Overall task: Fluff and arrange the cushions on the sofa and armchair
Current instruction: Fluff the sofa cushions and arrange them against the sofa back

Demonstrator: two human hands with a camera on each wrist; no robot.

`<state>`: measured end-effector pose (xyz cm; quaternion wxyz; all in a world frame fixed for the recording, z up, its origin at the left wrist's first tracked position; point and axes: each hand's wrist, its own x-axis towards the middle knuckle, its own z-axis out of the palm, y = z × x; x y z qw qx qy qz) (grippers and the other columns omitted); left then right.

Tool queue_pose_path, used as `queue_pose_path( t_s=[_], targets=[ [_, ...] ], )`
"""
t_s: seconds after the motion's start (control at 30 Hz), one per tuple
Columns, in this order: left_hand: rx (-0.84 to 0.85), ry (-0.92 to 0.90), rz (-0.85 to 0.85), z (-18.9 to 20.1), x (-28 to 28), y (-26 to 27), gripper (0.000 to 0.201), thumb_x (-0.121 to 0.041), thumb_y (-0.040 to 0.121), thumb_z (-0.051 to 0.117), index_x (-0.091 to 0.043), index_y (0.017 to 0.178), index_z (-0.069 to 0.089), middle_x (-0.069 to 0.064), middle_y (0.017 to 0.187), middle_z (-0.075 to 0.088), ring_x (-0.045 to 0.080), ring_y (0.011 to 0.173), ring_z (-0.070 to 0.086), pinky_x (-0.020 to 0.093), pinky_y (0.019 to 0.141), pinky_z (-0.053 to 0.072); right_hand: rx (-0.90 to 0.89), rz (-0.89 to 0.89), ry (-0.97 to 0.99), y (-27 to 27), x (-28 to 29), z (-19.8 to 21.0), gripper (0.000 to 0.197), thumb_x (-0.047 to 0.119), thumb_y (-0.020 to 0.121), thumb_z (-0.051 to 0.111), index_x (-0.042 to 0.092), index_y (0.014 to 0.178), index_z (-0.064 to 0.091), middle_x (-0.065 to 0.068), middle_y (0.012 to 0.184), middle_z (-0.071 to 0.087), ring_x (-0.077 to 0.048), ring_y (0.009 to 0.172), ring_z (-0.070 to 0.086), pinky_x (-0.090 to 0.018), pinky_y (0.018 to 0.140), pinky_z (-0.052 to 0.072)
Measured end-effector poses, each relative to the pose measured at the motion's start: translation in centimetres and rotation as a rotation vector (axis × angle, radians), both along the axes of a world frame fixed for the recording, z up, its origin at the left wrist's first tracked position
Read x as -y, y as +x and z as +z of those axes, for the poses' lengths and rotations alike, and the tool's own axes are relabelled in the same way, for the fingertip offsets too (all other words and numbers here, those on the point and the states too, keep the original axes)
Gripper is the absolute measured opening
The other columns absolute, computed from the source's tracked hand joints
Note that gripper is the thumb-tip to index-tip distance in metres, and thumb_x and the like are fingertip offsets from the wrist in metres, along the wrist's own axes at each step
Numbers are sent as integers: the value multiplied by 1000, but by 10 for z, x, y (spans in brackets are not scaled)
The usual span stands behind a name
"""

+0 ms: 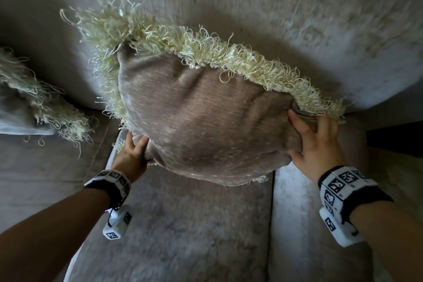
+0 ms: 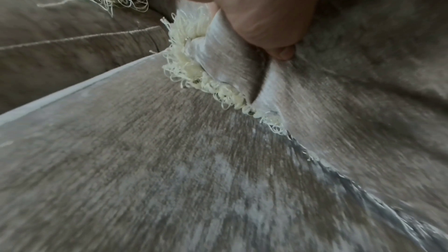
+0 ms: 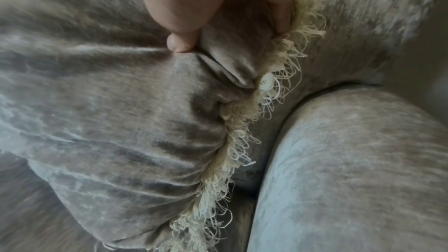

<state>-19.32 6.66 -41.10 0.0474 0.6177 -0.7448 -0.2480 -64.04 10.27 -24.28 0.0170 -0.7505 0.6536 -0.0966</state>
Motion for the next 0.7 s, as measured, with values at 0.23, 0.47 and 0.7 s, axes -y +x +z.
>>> queue_pose_path(
  t_s=[0.23,0.47,0.7],
  targets=[
    [-48,-3,8,72,-25,-8,93,-3,52,86,-21,129,37,27,116,46,45,68,59,44,49,52,13,26,-67,-2,-18,31,99,-1,60,82,32,139,33,-11,106,31,-38,98,34,-54,67,49],
    [123,-229,-163,183,-15,5,104,-9,50,90,-25,137,34,25,110,47,43,63,61,43,37,50,79,-76,-90,-10,-38,73,94,-1,66,78,32,140,31,-18,106,36,-46,100,40,-58,77,45],
    [288,-380,-303,269,25,9,130,-11,48,90,-43,149,14,24,101,48,36,59,57,30,35,39,251,-250,-132,3,-42,78,93,0,67,80,33,139,30,-31,113,40,-50,105,41,-57,82,44]
  ],
)
